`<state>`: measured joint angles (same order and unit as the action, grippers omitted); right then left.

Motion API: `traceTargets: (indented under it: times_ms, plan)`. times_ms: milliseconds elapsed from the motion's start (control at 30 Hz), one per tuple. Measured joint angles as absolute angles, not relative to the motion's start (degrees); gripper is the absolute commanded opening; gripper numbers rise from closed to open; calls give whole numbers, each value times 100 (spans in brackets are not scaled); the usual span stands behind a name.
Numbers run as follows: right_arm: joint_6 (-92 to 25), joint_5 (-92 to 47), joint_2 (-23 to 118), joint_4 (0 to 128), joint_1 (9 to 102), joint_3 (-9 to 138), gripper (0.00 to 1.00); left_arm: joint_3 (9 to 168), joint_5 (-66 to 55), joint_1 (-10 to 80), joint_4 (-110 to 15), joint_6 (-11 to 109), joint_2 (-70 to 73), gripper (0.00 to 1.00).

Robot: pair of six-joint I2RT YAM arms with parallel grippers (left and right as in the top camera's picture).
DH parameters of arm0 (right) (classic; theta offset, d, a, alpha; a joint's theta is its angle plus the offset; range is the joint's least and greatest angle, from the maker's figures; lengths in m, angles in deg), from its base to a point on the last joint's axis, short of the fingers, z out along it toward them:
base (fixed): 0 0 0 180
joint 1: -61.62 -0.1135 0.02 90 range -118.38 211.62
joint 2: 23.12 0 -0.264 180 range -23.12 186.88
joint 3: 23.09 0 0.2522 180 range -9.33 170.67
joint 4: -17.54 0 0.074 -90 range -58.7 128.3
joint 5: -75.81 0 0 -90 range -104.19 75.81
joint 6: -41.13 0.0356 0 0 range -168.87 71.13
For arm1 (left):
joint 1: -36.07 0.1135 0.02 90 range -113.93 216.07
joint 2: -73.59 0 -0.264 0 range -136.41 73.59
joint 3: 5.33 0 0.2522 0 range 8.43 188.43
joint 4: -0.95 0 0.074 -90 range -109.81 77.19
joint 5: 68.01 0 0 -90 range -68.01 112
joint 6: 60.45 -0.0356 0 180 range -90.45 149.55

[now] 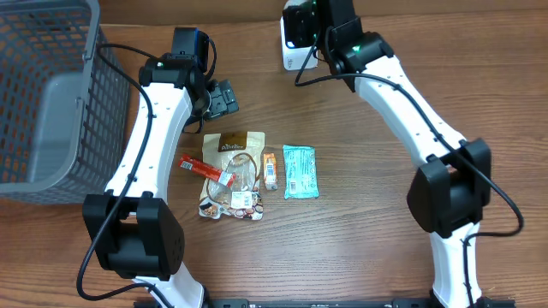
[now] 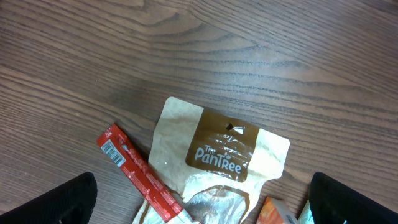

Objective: Scan the item barcode
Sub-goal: 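Carry the jar with the right gripper to the white scanner, then hold the jar label in front of the scanner with the right gripper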

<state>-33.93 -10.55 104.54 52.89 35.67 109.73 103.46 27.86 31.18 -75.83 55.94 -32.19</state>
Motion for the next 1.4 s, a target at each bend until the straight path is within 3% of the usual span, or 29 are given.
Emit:
traceTargets:
  times_ms: [500,1400]
  plan:
    - [-3393,-915,11789,2476,3613,10967,4,10346,2786,3118,-7583,5594,-3219,100]
    - [-3843,-384,12430,1811,3726,10967,4,10346,2786,3118,-7583,5594,-3219,100]
